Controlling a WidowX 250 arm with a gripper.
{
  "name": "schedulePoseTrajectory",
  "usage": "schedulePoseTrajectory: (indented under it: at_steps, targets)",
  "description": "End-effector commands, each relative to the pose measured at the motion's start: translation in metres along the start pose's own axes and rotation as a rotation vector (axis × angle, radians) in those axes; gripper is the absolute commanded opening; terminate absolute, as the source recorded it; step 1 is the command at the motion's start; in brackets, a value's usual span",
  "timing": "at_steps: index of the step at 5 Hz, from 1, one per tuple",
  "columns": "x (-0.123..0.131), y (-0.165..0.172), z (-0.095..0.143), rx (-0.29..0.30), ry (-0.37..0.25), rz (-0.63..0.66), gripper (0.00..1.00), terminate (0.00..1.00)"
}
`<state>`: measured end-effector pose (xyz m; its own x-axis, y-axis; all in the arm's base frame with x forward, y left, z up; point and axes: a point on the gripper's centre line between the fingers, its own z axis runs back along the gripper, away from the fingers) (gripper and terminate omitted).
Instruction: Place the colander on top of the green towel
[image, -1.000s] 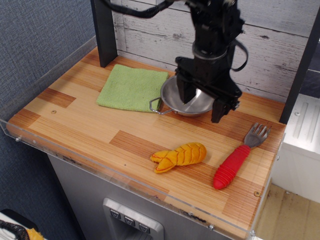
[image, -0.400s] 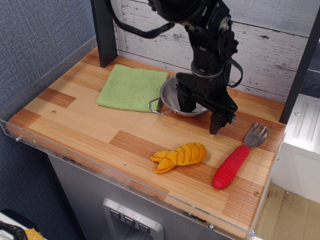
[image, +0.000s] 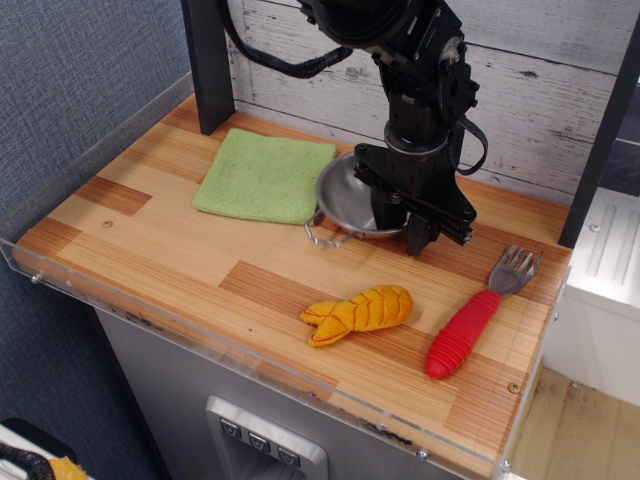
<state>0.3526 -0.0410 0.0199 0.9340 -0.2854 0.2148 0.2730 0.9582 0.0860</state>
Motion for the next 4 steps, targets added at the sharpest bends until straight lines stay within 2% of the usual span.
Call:
schedulePoseTrajectory:
  at_steps: [1, 2, 3, 4]
  targets:
    - [0.011, -0.001, 0.023, -0.005, -0.081, -0.03, 0.0, 0.0]
    - [0.019, -0.004, 0.044, -0.008, -0.122, -0.083, 0.0, 0.0]
    - [0.024, -0.005, 0.08, -0.004, -0.191, -0.12, 0.0, 0.0]
    - [0.017, 0.011, 0.113, -0.006, -0.236, -0.085, 0.0, 0.0]
